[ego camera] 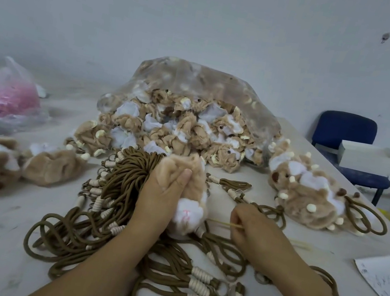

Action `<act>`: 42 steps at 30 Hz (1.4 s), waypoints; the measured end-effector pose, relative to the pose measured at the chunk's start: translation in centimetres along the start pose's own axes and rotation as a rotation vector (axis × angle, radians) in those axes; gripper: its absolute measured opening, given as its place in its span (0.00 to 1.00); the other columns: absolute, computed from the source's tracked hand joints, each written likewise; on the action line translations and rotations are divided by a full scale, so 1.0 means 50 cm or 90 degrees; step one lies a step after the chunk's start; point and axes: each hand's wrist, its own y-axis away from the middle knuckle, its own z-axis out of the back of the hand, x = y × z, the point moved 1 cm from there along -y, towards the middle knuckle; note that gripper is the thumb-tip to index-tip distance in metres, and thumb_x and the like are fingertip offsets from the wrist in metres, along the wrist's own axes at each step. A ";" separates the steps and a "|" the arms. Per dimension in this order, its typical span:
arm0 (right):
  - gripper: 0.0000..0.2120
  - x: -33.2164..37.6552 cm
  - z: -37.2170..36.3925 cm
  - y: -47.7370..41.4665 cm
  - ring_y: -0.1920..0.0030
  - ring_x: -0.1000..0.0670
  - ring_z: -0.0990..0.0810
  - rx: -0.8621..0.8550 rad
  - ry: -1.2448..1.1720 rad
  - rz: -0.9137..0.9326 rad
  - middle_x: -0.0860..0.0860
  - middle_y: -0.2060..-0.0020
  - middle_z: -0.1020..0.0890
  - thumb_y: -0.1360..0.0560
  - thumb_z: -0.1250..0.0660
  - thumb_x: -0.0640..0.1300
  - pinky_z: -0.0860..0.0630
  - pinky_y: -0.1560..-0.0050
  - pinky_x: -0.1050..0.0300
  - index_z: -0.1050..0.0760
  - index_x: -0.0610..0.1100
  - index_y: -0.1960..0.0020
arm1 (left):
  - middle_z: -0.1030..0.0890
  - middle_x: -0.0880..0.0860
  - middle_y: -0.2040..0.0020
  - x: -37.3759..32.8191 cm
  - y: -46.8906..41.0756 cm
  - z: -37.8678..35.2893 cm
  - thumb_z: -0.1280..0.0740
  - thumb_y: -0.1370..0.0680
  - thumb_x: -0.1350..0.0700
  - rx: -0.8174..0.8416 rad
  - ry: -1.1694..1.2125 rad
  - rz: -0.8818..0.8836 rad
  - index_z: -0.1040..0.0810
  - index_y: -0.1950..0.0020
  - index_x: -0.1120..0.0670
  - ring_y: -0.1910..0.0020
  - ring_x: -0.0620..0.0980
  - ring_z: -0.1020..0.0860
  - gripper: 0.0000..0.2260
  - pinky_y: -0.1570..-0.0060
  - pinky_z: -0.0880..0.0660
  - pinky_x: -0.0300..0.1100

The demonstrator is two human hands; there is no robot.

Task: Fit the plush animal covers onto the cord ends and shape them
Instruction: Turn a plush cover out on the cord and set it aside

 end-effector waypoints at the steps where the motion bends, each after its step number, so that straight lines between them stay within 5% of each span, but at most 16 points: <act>1: 0.05 -0.002 0.004 -0.002 0.57 0.52 0.29 -0.041 0.043 -0.001 0.56 0.60 0.30 0.21 0.41 0.46 0.35 0.56 0.57 0.36 0.52 0.56 | 0.18 0.38 0.55 -0.001 0.001 0.001 0.36 0.20 0.48 -0.004 -0.008 -0.003 0.22 0.55 0.35 0.56 0.36 0.20 0.08 0.60 0.28 0.27; 5: 0.04 -0.016 0.028 -0.007 0.51 0.52 0.25 -0.197 0.105 -0.081 0.58 0.56 0.26 0.19 0.43 0.49 0.37 0.46 0.54 0.30 0.54 0.49 | 0.17 0.35 0.57 0.005 0.006 0.005 0.46 0.25 0.33 -0.018 0.014 0.077 0.20 0.57 0.35 0.55 0.35 0.20 0.16 0.59 0.28 0.28; 10: 0.07 -0.009 0.041 -0.005 0.53 0.50 0.25 -0.324 0.053 -0.070 0.55 0.57 0.23 0.20 0.42 0.49 0.40 0.47 0.51 0.25 0.52 0.50 | 0.18 0.31 0.58 0.007 0.010 0.003 0.50 0.27 0.30 -0.008 0.030 0.112 0.21 0.60 0.27 0.56 0.31 0.21 0.18 0.57 0.27 0.27; 16: 0.22 -0.009 0.036 0.006 0.55 0.53 0.24 -0.086 0.217 -0.183 0.56 0.65 0.25 0.22 0.51 0.65 0.39 0.44 0.49 0.27 0.55 0.63 | 0.16 0.40 0.54 0.024 0.006 0.006 0.48 0.27 0.30 -0.054 0.063 0.116 0.18 0.54 0.40 0.50 0.36 0.20 0.23 0.45 0.25 0.39; 23: 0.21 0.000 0.063 0.007 0.61 0.53 0.28 -0.379 0.034 -0.134 0.57 0.68 0.26 0.23 0.49 0.64 0.46 0.50 0.54 0.30 0.55 0.67 | 0.15 0.40 0.58 0.019 0.009 0.004 0.48 0.26 0.31 -0.007 0.044 0.113 0.17 0.59 0.35 0.57 0.38 0.18 0.21 0.58 0.25 0.32; 29: 0.24 0.018 0.049 0.000 0.58 0.53 0.27 -0.353 0.039 -0.026 0.57 0.65 0.24 0.26 0.50 0.67 0.45 0.50 0.56 0.21 0.55 0.62 | 0.15 0.51 0.59 0.037 0.013 -0.005 0.47 0.26 0.30 0.063 0.025 0.101 0.17 0.57 0.51 0.55 0.48 0.17 0.29 0.51 0.21 0.45; 34: 0.24 0.008 0.048 -0.003 0.62 0.53 0.28 -0.341 0.038 0.000 0.57 0.70 0.29 0.27 0.47 0.68 0.44 0.52 0.55 0.23 0.53 0.66 | 0.14 0.46 0.59 0.036 0.012 -0.004 0.47 0.24 0.32 0.082 0.035 0.102 0.15 0.58 0.41 0.56 0.42 0.16 0.24 0.55 0.22 0.38; 42: 0.21 0.013 0.034 -0.003 0.64 0.61 0.30 -0.266 -0.115 -0.009 0.58 0.71 0.30 0.31 0.47 0.71 0.37 0.52 0.53 0.31 0.55 0.69 | 0.15 0.52 0.60 0.026 0.018 -0.005 0.51 0.30 0.23 0.141 0.013 0.115 0.15 0.58 0.50 0.57 0.48 0.16 0.38 0.52 0.21 0.48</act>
